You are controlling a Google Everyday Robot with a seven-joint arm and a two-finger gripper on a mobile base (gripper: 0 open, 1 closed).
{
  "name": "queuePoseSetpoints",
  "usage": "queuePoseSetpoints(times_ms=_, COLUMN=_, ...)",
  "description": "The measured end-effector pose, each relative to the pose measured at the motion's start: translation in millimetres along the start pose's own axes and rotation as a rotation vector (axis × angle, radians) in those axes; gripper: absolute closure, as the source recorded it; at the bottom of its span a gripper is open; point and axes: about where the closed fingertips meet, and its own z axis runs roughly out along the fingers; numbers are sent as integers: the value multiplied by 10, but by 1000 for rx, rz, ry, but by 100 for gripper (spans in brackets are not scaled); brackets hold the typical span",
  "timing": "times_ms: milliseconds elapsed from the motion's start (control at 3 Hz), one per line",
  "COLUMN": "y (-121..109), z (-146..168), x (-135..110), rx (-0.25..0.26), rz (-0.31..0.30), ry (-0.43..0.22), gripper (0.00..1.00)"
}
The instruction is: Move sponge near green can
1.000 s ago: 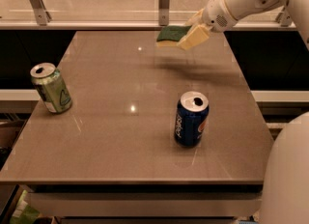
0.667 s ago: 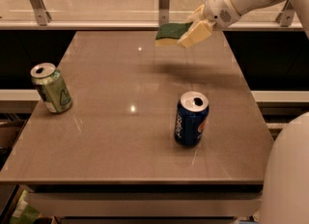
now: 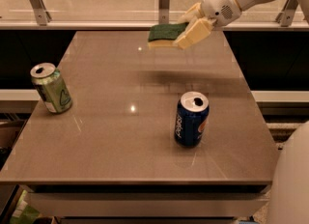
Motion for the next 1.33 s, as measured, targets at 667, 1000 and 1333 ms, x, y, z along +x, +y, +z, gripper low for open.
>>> queuePoseSetpoints(times_ms=667, y=466, z=92, x=-231, rx=13, rz=34, ry=22, gripper=100)
queuePoseSetpoints(times_ms=1000, y=672, z=254, x=-311, rx=78, rz=82, ry=33, gripper=100)
queuePoseSetpoints(times_ms=1333, y=811, z=466, x=-368, rx=105, rz=110, ry=36, gripper=100)
